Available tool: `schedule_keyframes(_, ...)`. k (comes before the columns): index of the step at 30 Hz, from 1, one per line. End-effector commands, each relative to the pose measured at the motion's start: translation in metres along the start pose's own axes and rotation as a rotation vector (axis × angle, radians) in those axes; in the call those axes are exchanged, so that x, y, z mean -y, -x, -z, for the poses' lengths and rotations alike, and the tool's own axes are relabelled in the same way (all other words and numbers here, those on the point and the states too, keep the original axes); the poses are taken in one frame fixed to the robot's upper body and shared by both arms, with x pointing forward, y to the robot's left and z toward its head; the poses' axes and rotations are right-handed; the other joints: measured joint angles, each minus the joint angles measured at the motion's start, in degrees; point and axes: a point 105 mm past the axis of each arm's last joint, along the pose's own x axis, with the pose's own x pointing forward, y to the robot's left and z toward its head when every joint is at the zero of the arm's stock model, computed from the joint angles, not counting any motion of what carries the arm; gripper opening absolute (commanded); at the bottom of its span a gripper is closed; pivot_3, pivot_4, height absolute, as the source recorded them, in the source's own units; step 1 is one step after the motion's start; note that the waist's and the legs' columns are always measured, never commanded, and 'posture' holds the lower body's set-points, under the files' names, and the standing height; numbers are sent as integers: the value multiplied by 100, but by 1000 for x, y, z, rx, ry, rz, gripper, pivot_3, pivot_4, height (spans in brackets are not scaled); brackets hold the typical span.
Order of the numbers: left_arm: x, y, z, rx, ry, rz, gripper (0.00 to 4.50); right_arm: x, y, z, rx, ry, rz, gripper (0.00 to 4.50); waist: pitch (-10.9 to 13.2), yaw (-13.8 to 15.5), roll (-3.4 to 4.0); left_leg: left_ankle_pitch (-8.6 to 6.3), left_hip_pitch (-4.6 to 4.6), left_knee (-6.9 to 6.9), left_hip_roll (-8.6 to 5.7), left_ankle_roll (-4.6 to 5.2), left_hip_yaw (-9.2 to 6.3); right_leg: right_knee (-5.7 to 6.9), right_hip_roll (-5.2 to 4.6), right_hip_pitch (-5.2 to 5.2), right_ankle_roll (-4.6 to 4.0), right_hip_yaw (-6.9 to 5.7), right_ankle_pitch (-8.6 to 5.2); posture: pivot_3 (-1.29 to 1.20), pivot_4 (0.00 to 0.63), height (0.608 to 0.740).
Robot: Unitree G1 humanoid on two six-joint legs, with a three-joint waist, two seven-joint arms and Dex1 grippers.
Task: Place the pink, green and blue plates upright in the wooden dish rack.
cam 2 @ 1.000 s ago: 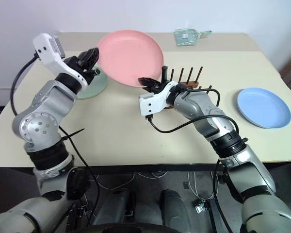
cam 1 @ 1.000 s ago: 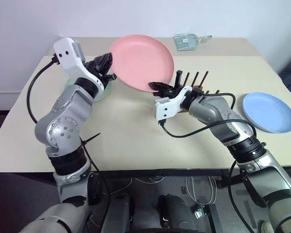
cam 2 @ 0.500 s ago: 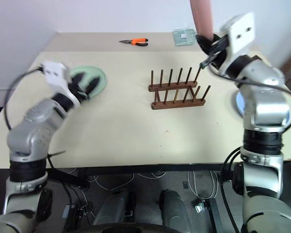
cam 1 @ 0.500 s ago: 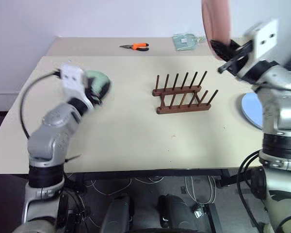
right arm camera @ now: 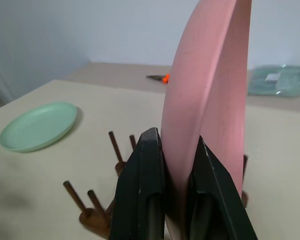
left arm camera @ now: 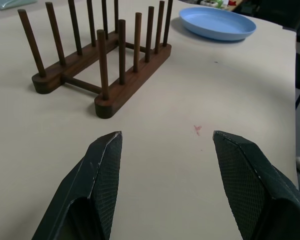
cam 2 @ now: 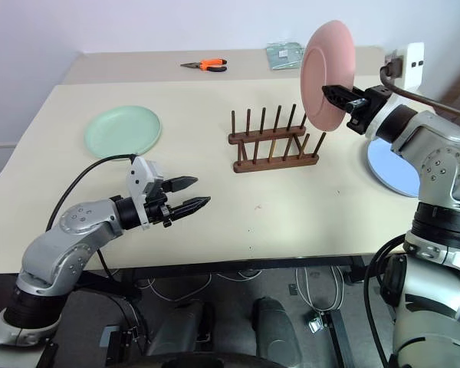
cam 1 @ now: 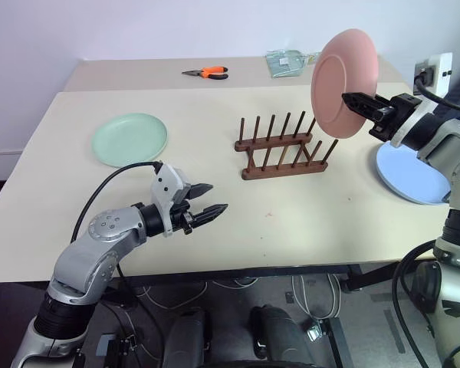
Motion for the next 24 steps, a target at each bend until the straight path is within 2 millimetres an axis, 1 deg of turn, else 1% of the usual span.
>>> schedule_keyframes(1,4,1,-7,21,-32,4,2943,-3,4,-17,56,9,-29,0,0,2,0,0,0,0,0,0,0,0,1,0,0,0,0,0,150,740)
schedule_keyframes(4,4,1,-6,19,-32,0,2943,-3,0,-12,36,0,-38,0,0,3,0,0,0,1,0,1,1,0,3,2,1,-1,1,0,150,740)
schedule_keyframes(9,6,0,-7,20,-33,1,2943,8,-8,-3,4,-61,5,0,0,3,0,1,0,2,0,1,1,0,7,2,2,-1,1,0,150,740)
schedule_keyframes(12,6,0,-7,19,-36,0,2943,10,-11,1,-6,-105,-9,0,0,3,0,1,0,2,0,1,1,1,9,2,2,-1,1,0,150,740)
schedule_keyframes(14,5,0,-6,14,-40,-4,2999,12,-14,3,-9,-113,-13,868,0,3,0,1,0,2,0,2,2,1,10,3,2,-1,1,0,150,740)
schedule_keyframes(15,5,0,-6,12,-43,-6,2999,12,-14,4,-10,-112,-12,1138,0,3,0,1,0,2,0,2,2,1,10,3,2,-1,1,0,150,740)
schedule_keyframes(17,3,0,-7,30,-19,-20,2999,13,-17,0,2,-57,4,2009,0,4,0,1,0,3,0,2,2,1,12,3,3,-1,1,0,150,740)
schedule_keyframes(18,2,0,-9,42,-2,-26,3240,13,-17,-3,11,-15,15,2611,0,5,0,1,0,3,0,2,3,1,12,3,3,-1,1,0,150,740)
schedule_keyframes(20,-3,0,-12,74,51,-51,3809,20,-18,-10,39,128,85,3544,0,5,0,1,0,4,0,2,3,1,13,3,4,-1,1,0,150,740)
schedule_keyframes(21,-7,0,-16,100,57,-84,4285,24,-17,-16,67,174,123,3609,0,7,0,1,0,4,0,2,3,2,13,4,4,-1,1,0,150,740)
schedule_keyframes(22,-17,0,-20,124,66,-145,4439,29,-16,-23,99,208,160,3609,0,15,0,1,0,5,0,2,4,2,14,4,4,-2,1,0,150,740)
schedule_keyframes(23,-26,0,-22,140,75,-208,4439,32,-14,-30,128,237,188,3609,1,22,-1,1,0,7,0,2,3,3,14,4,5,-2,1,0,150,740)
schedule_keyframes(24,-40,1,-24,158,106,-292,4439,32,-12,-38,164,277,208,3609,1,26,-1,2,0,10,0,3,4,5,15,4,6,-2,2,0,150,740)
